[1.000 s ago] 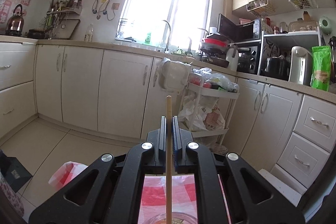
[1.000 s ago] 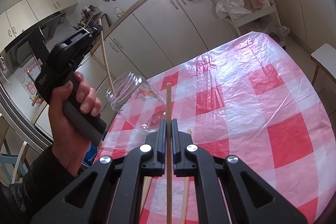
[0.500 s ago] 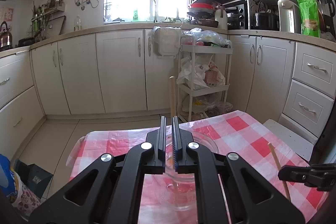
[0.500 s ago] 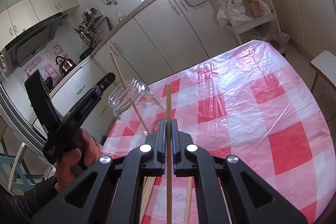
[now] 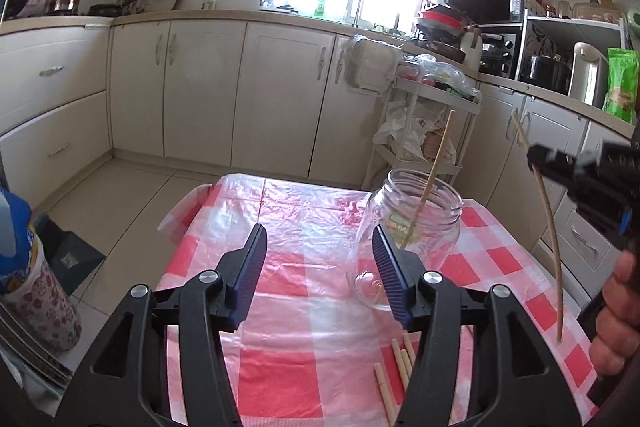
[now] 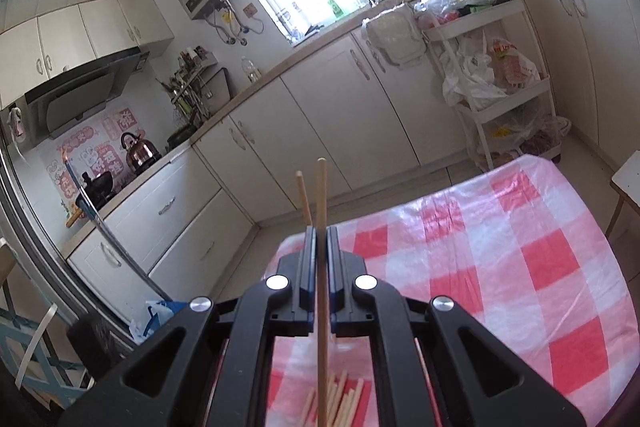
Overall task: Organize utensils
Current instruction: 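Lower the left chopstick into the jar and open while the right does the same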
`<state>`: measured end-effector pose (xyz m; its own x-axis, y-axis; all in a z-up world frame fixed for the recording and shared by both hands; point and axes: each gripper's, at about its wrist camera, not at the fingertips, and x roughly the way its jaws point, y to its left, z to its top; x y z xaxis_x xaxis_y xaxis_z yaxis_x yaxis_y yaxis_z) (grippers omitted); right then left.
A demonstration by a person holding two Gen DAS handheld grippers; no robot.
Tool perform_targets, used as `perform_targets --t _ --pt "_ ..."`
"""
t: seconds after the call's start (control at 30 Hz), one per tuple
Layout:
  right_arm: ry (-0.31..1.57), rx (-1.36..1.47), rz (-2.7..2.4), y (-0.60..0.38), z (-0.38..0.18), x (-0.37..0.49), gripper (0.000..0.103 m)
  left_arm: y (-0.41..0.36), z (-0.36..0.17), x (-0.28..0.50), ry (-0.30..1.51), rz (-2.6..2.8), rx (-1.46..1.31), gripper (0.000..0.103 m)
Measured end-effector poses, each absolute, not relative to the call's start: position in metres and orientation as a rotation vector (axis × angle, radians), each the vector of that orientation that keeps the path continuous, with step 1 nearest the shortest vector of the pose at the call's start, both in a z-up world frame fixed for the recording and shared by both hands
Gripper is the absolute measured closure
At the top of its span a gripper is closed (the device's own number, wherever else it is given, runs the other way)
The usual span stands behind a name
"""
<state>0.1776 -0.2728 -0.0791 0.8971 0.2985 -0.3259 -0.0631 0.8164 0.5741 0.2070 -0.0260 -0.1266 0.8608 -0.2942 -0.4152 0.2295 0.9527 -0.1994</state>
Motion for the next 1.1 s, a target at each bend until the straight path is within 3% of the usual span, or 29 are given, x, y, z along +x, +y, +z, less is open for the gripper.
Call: perform_targets --t 0.4,0.9,1.03,1.1 --pt "0.183 0.681 0.059 -0.262 -0.056 0.269 0.097 0.012 -0.140 0.214 0.456 -0.259 -0.390 0.043" --pt "0.321 0.412 0.086 -0.210 -0.089 0.228 0.097 0.008 -0.144 0.218 0.503 -0.275 -0.392 0.040" --pt "0.395 0.410 0.110 -0.213 -0.092 0.210 0.071 -0.004 -0.138 0.212 0.568 -0.276 -0.321 0.034" --pt "0.424 0.405 0.114 -0.219 -0.089 0.193 0.071 -0.010 -0.137 0.209 0.614 -0.279 -0.283 0.033"
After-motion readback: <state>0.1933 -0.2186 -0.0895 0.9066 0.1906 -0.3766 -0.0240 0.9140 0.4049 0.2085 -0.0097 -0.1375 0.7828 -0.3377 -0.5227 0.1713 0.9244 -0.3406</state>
